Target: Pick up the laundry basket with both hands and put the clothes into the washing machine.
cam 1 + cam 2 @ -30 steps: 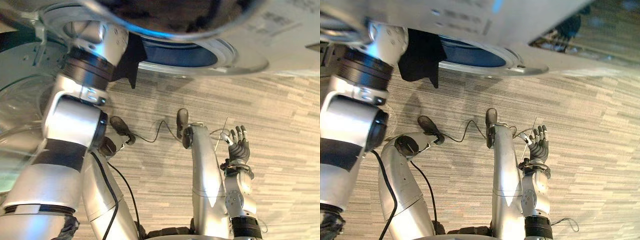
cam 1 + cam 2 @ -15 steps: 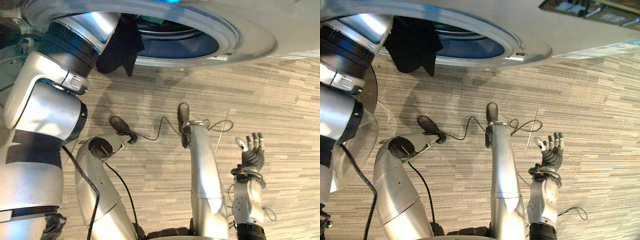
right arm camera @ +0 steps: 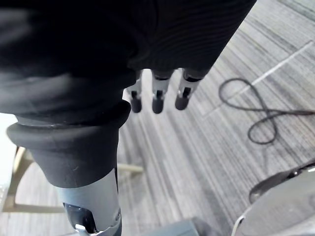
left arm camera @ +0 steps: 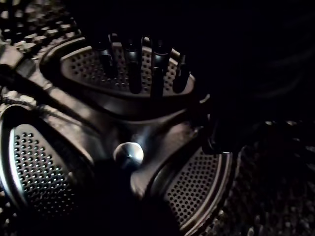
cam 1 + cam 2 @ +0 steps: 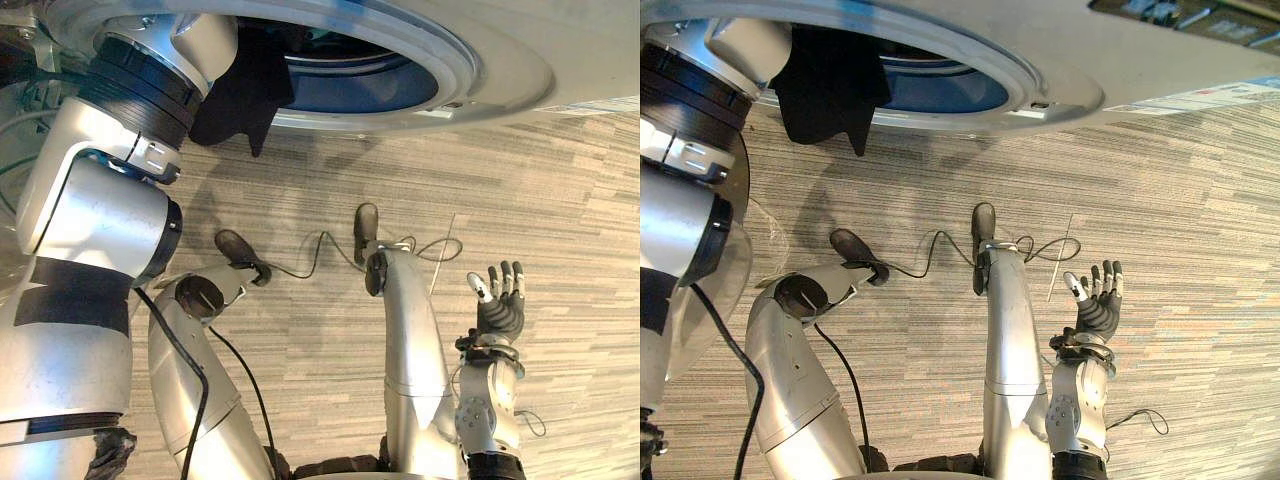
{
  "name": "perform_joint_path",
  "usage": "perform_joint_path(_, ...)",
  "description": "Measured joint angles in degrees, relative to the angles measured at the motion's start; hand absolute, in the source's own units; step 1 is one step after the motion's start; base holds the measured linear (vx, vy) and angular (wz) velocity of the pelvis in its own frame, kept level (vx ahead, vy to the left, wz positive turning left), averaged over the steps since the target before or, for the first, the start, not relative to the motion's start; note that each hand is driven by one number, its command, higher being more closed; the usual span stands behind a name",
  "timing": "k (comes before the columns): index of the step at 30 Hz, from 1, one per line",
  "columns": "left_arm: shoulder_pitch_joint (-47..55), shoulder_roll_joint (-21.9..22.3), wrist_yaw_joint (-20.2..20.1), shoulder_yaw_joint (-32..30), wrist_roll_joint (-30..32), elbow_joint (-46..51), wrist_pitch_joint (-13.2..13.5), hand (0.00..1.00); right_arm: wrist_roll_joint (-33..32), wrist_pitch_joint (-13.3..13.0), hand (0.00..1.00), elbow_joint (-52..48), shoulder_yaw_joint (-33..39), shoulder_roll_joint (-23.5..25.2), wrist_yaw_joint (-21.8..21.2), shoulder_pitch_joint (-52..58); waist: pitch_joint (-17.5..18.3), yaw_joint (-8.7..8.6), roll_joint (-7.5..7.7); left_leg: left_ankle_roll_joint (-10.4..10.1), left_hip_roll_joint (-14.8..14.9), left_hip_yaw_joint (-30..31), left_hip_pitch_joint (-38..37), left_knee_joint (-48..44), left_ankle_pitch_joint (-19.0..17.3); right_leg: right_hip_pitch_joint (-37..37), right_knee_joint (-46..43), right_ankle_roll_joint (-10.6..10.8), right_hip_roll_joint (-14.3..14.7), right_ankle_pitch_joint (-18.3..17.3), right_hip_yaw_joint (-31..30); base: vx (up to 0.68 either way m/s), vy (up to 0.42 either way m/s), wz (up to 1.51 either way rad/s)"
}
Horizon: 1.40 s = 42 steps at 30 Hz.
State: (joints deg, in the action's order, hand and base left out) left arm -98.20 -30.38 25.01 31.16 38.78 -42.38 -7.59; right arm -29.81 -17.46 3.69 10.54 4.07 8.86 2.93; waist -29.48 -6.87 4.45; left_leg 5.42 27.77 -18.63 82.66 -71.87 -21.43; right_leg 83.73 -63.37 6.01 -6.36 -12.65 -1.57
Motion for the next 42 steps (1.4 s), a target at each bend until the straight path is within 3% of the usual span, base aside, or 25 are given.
perform_joint_path(2, 3.0, 2.5, -0.4, -6.6, -1.6, -0.7, 0.0, 0.00, 0.1, 0.0, 0.00, 0.0, -1.0, 0.0, 0.0, 0.2, -0.1, 0.01, -0.12, -0.4, -0.2, 0.4, 0.0, 0.5, 0.3, -0.4, 0.4, 0.2, -0.2, 0.1, 0.6, -0.05, 0.012, 0.09)
perform_joint_path(3, 5.2, 4.3, -0.6, -11.3, -6.3, -2.5, 0.7, 0.00, 0.1, 0.0, 0.00, 0.0, -1.3, 0.0, 0.0, 0.5, -0.1, -0.01, -0.21, -0.8, -0.6, 0.7, 0.0, 1.0, 0.5, -0.7, 0.6, 0.2, -0.6, 0.1, 1.0, -0.05, 0.011, 0.16)
perform_joint_path(4, 6.1, 5.0, -1.1, -12.9, -12.4, -3.9, 1.6, 0.00, 0.1, 0.1, 0.00, 0.0, -1.4, 0.0, -0.1, 0.9, -0.2, 0.02, -0.23, -0.9, -0.7, 0.8, 0.0, 1.2, 0.6, -0.9, 0.7, 0.2, -0.7, 0.1, 1.2, -0.04, 0.008, 0.19)
perform_joint_path(5, 7.5, 5.6, -2.2, -15.1, -26.0, -7.3, 2.6, 0.00, 0.1, 0.6, 0.00, 0.1, -1.5, 0.0, -0.1, 1.8, -0.6, 0.11, -0.15, -1.1, -0.8, 1.0, -0.3, 1.4, 0.7, -1.4, 0.7, 0.2, -0.9, 0.1, 1.6, -0.03, 0.004, 0.15)
perform_joint_path(7, 9.8, 5.6, -4.9, -15.7, -41.8, -10.2, 2.8, 0.00, 0.1, 2.0, 0.00, 0.7, -1.5, -0.1, -0.1, 2.9, -0.7, 0.22, -0.12, -1.2, -0.8, 0.9, -0.5, 1.8, 0.8, -1.7, 0.7, 0.1, -0.9, 0.0, 1.8, -0.02, 0.005, 0.13)
perform_joint_path(8, 11.1, 5.2, -7.2, -16.3, -47.0, -10.5, 3.0, 0.00, 0.0, 3.1, 0.00, 1.4, -1.5, -0.2, -0.1, 3.1, -0.7, 0.50, -0.12, -1.2, -0.8, 1.1, -0.7, 1.7, 0.8, -1.9, 0.6, 0.1, -0.9, 0.0, 2.0, -0.02, 0.011, 0.06)
perform_joint_path(9, 11.2, 5.3, -7.9, -16.3, -48.2, -10.5, 3.4, 0.00, 0.0, 3.3, 0.00, 1.4, -1.4, -0.2, -0.1, 3.1, -0.7, 0.66, -0.11, -1.1, -0.8, 1.2, -0.7, 1.7, 0.8, -2.0, 0.6, 0.1, -0.9, 0.0, 2.0, 0.00, 0.000, 0.00)
perform_joint_path(11, 11.2, 6.8, -9.7, -16.5, -59.9, -10.3, 6.6, 0.00, 0.0, 4.1, 0.00, 1.4, -1.4, -0.9, -0.3, 3.1, -0.7, 1.18, -0.08, -1.2, -0.8, 1.4, -0.7, 1.7, 0.8, -2.3, 0.8, 0.1, -1.0, 0.0, 2.2, -0.02, 0.016, 0.02)
perform_joint_path(15, 13.2, 10.4, -10.3, -15.6, -91.8, -7.8, 13.1, 0.00, 0.2, 5.2, 0.00, 1.4, -2.6, -2.9, -0.1, 3.1, -0.7, 1.26, -0.12, -1.0, -1.9, 2.2, -0.8, 2.2, 0.9, -3.4, 1.1, 0.0, -2.0, -0.1, 3.2, -0.05, 0.036, 0.09)
perform_joint_path(17, 17.6, 11.2, -10.5, -15.7, -97.0, -2.6, 14.9, 0.00, 1.1, 5.5, 0.00, 1.4, -3.4, -3.2, -0.1, 3.1, -0.7, 1.24, -0.12, -0.6, -2.4, 2.7, -1.5, 2.7, 1.4, -4.5, 1.2, 0.0, -2.7, -0.2, 3.9, -0.02, 0.027, 0.17)
perform_joint_path(20, 26.0, 12.9, -10.6, -15.6, -97.8, 5.7, 16.9, 0.00, 1.9, 5.6, 0.00, 1.2, -4.0, -4.2, -0.1, 3.1, -0.7, 1.35, -0.13, -0.8, -3.6, 2.7, -3.7, 4.3, 2.1, -6.9, 1.6, -0.3, -3.8, -0.3, 4.9, -0.02, -0.004, 0.31)
perform_joint_path(24, 42.3, 17.1, -9.5, -15.6, -93.1, 18.9, 19.9, 0.00, 3.6, 5.6, 0.00, -0.4, -6.3, -4.7, -0.2, 3.1, -0.7, 2.48, -0.13, -2.0, -5.4, 3.4, -7.1, 6.9, 2.8, -10.7, 2.4, -1.0, -5.1, -2.2, 6.3, -0.02, -0.057, 0.33)
perform_joint_path(26, 55.2, 24.5, -8.6, -15.0, -87.4, 26.4, 20.6, 0.00, 5.0, 5.7, 0.00, -0.7, -7.7, -4.5, -0.1, 2.0, -0.7, 3.29, -0.14, -2.7, -7.2, 4.2, -8.9, 8.7, 3.8, -12.7, 2.2, -1.3, -6.3, -3.6, 6.8, -0.01, -0.090, 0.45)
perform_joint_path(29, 67.0, 29.7, -8.6, -10.9, -84.7, 30.0, 20.4, 0.00, 5.3, 5.8, 0.00, -1.1, -7.8, -4.5, 0.1, 0.2, -0.8, 4.51, -0.19, -3.2, -8.5, 5.0, -10.7, 9.5, 4.3, -14.4, 1.0, -1.7, -7.7, -5.2, 7.7, 0.01, -0.120, 0.35)
perform_joint_path(33, 78.1, 31.4, -10.2, -6.0, -81.0, 33.4, 20.0, 0.00, 6.4, 5.8, 0.00, -1.0, -10.1, -4.5, 1.2, -2.1, -0.9, 5.45, -0.71, -4.5, -10.9, 6.9, -12.2, 11.5, 5.7, -16.8, 0.0, -2.3, -9.8, -7.1, 9.3, -0.01, -0.140, 0.45)
perform_joint_path(36, 83.1, 31.2, -13.0, -4.0, -77.9, 33.6, 19.1, 0.00, 8.1, 5.8, 0.00, 0.8, -12.4, -4.8, 1.4, -4.6, -1.4, 7.03, -2.41, -5.4, -14.0, 8.4, -14.4, 14.7, 8.0, -19.7, -0.6, -2.9, -12.4, -8.7, 11.3, -0.03, -0.156, 0.65)
perform_joint_path(42, 87.2, 28.9, -17.6, -1.3, -76.3, 33.8, 19.0, 0.00, 8.3, 5.5, 0.00, 9.8, -16.3, -6.3, 0.8, -13.2, -1.7, 8.86, -4.00, -6.9, -17.6, 10.6, -17.1, 20.7, 12.1, -23.3, 0.3, -3.8, -15.2, -9.6, 15.0, -0.06, -0.123, 0.44)
